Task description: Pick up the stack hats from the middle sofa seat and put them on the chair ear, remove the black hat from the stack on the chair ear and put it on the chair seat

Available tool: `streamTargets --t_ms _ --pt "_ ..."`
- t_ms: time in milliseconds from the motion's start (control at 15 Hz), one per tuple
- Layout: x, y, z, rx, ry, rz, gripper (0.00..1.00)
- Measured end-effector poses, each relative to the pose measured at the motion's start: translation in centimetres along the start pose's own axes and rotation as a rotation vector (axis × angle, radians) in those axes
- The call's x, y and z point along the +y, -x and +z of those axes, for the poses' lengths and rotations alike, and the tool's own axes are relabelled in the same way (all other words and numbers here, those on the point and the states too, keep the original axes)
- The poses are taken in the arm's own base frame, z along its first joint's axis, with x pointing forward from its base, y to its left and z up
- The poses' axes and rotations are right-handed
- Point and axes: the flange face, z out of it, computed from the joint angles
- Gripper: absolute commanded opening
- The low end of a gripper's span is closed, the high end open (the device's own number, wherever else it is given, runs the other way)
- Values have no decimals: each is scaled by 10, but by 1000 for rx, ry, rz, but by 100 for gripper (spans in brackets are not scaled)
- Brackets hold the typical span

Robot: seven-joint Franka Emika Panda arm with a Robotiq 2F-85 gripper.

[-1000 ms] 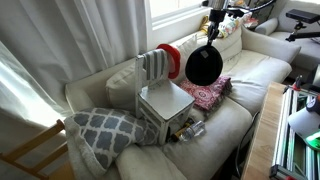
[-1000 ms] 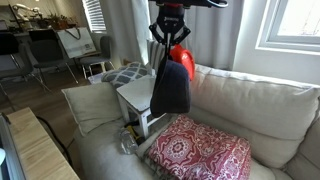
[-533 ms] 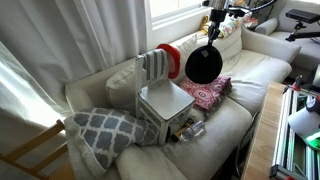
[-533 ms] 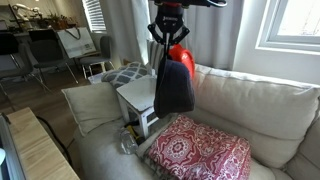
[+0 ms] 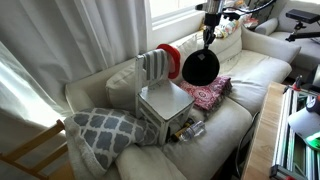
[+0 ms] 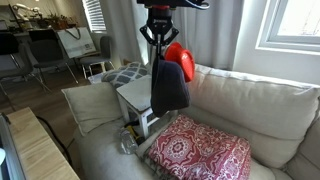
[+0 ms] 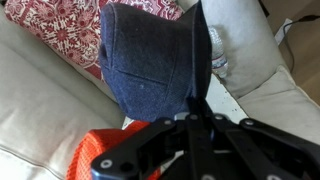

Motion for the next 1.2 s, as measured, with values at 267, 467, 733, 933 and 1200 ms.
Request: streamTargets --t_ms 267,467,733,933,1200 --pt "-62 -50 23 -69 57 1 1" --pt "-114 -85 42 -83 45 -6 1" --pt "-161 -124 57 -35 25 -24 1" --pt "-187 -151 70 41 18 -41 1" --pt "-209 -179 102 102 31 -92 1"
